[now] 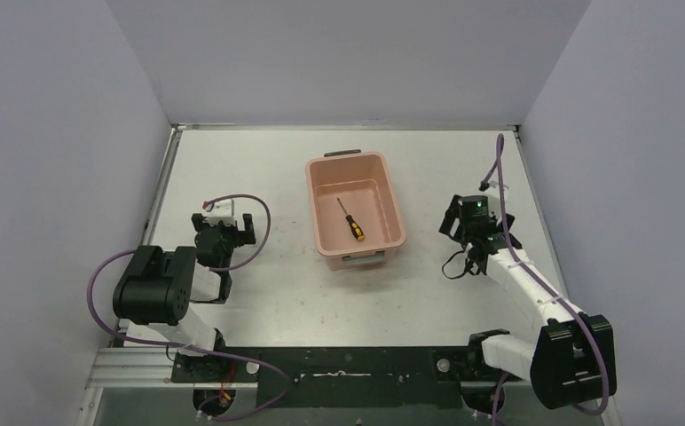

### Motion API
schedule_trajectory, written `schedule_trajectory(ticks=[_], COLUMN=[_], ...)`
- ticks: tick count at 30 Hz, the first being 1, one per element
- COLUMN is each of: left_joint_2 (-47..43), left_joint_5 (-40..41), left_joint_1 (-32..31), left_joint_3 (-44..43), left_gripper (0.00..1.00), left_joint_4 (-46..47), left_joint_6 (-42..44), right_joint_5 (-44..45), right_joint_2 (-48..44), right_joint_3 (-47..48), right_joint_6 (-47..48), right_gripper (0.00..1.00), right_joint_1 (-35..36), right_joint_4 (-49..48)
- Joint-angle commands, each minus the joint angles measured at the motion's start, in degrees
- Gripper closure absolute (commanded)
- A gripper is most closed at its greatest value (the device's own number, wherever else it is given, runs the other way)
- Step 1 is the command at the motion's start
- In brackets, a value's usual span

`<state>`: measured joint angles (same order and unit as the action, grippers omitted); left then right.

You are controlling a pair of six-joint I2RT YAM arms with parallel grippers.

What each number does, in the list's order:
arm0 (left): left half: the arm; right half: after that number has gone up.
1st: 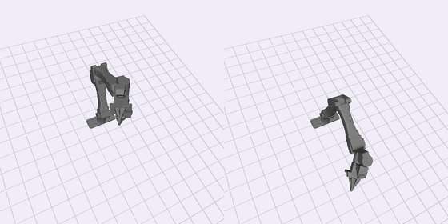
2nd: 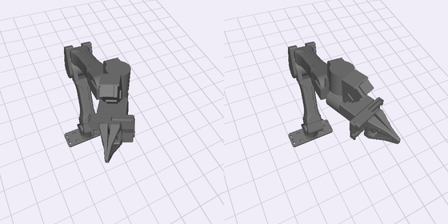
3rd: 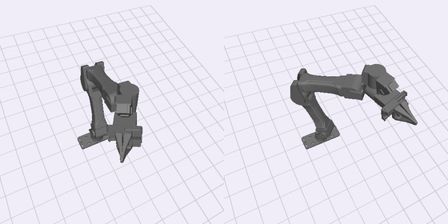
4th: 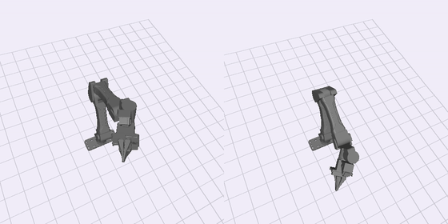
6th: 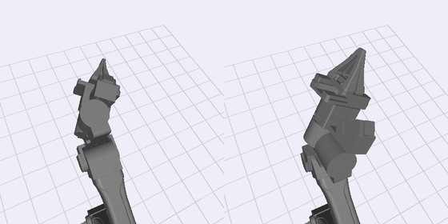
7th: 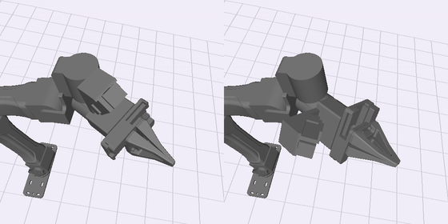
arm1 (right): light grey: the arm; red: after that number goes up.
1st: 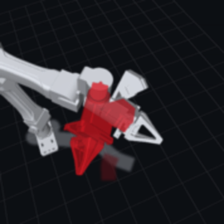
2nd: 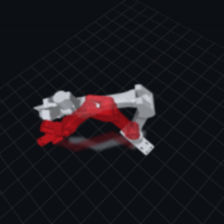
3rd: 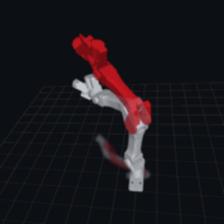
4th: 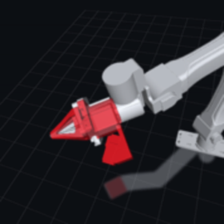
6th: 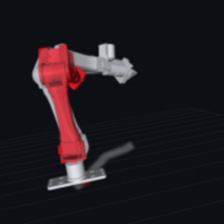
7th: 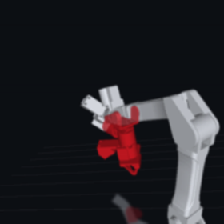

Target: Put the screwdriver in the bin

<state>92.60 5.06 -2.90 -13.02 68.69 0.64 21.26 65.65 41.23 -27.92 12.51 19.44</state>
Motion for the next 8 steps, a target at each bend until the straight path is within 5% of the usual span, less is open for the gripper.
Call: schedule_trajectory(ticks=[1,8], left_joint_2=[-0.22,-0.25], left_joint_5=[-0.64,-0.58], left_joint_1=[0.17,0.17], left_joint_3=[-1.05,-1.05], left_gripper=[0.03,0.03], left_joint_4=[1.79,1.81], left_joint_6=[-0.38,-0.35], right_joint_5=[-3.73,-5.49], right_joint_2=[-1.05,-0.16], right_joint_3=[-4.98,-7.09], right_joint_6=[-1.49,-2.18], right_gripper=[0.00,0.00], right_joint_1=[-2.77,-3.15], right_joint_4=[-9.25,-10.72])
